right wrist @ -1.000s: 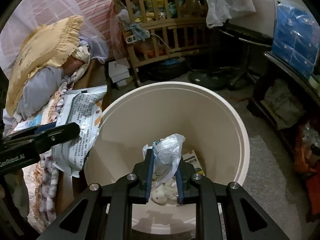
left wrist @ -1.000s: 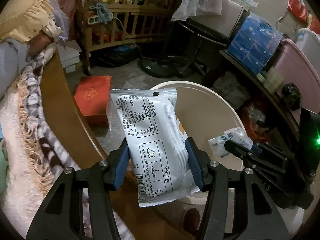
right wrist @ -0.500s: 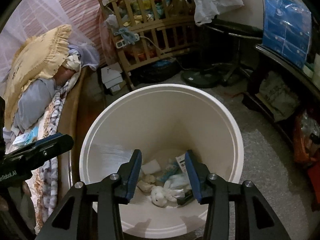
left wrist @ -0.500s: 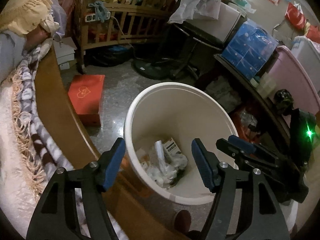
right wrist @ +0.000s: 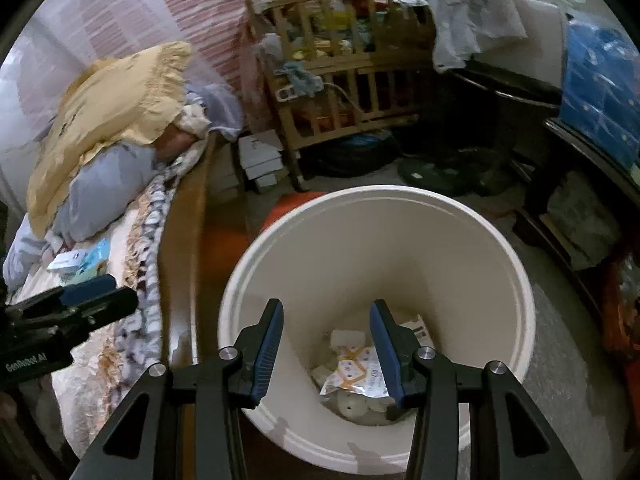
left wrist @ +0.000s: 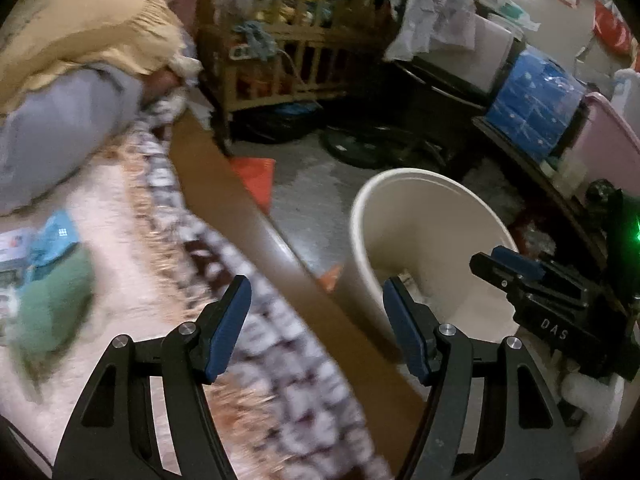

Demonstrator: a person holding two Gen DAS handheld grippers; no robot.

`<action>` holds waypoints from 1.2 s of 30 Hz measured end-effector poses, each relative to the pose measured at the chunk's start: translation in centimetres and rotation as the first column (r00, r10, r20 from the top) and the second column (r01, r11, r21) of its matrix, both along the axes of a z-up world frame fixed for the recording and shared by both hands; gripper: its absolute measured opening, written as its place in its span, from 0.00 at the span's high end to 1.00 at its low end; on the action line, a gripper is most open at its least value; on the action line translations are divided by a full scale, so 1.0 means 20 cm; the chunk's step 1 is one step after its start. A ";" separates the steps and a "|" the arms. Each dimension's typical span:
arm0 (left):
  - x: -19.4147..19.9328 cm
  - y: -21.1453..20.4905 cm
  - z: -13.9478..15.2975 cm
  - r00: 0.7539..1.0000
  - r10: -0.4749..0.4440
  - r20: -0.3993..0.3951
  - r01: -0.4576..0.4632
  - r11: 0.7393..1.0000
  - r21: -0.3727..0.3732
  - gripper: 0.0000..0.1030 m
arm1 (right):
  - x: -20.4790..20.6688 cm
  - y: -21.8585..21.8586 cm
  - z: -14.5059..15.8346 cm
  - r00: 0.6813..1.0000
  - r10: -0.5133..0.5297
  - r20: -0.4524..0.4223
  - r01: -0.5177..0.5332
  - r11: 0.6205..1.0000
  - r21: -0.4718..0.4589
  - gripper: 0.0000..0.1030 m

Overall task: Collect trash
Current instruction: 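Move both open tools back over the items on the bed, then grasp the green-and-white pouch with the left gripper while the right approaches the green towel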

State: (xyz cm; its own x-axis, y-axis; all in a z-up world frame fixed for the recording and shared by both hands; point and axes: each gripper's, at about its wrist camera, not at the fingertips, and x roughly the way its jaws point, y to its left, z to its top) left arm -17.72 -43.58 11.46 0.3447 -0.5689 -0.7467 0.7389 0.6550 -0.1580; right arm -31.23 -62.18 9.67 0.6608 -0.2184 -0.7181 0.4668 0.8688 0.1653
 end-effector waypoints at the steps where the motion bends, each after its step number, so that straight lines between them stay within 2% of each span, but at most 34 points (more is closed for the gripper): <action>1: 0.00 0.03 0.01 1.000 0.008 0.010 -0.008 1.000 0.004 0.34 | 0.01 0.02 0.00 1.000 0.010 -0.002 -0.010 1.000 -0.005 0.58; 6: 0.02 0.23 0.04 0.998 0.052 0.046 -0.053 0.998 0.021 0.34 | 0.08 0.17 0.01 0.996 0.088 -0.001 -0.088 0.995 -0.039 0.58; 13: 0.11 0.61 0.05 0.986 0.167 0.018 -0.167 0.986 0.012 0.34 | 0.20 0.40 0.00 0.971 0.239 0.017 -0.239 0.971 -0.026 0.58; 19: 0.23 0.99 0.00 0.954 0.298 0.023 -0.299 0.954 0.026 0.34 | 0.29 0.60 -0.01 0.931 0.356 0.085 -0.362 0.929 0.075 0.58; 23: 0.33 1.21 -0.09 0.938 0.346 -0.002 -0.346 0.938 0.020 0.34 | 0.37 0.78 -0.05 0.899 0.434 0.065 -0.438 0.894 0.092 0.58; 26: 0.40 1.27 -0.17 0.943 0.332 -0.016 -0.332 0.943 0.021 0.34 | 0.43 0.88 -0.07 0.877 0.479 0.045 -0.481 0.871 0.096 0.57; 29: 0.48 1.27 -0.23 0.947 0.320 -0.027 -0.319 0.947 0.039 0.34 | 0.50 0.96 -0.07 0.859 0.511 0.034 -0.512 0.853 0.101 0.42; 34: 0.64 1.23 -0.35 0.950 0.307 -0.061 -0.302 0.951 0.070 0.34 | 0.61 1.05 -0.10 0.843 0.537 0.027 -0.536 0.835 0.126 0.41; 36: 0.67 1.23 -0.39 0.952 0.285 -0.112 -0.280 0.958 0.058 0.42 | 0.65 1.08 -0.10 0.842 0.538 0.025 -0.537 0.833 0.134 0.41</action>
State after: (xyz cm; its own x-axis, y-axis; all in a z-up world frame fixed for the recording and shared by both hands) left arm -4.24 -19.03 3.75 0.3948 -0.4290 -0.8125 0.5006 0.8420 -0.2013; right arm -18.17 -40.66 7.68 0.6369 0.2646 -0.7241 -0.0644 0.9542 0.2921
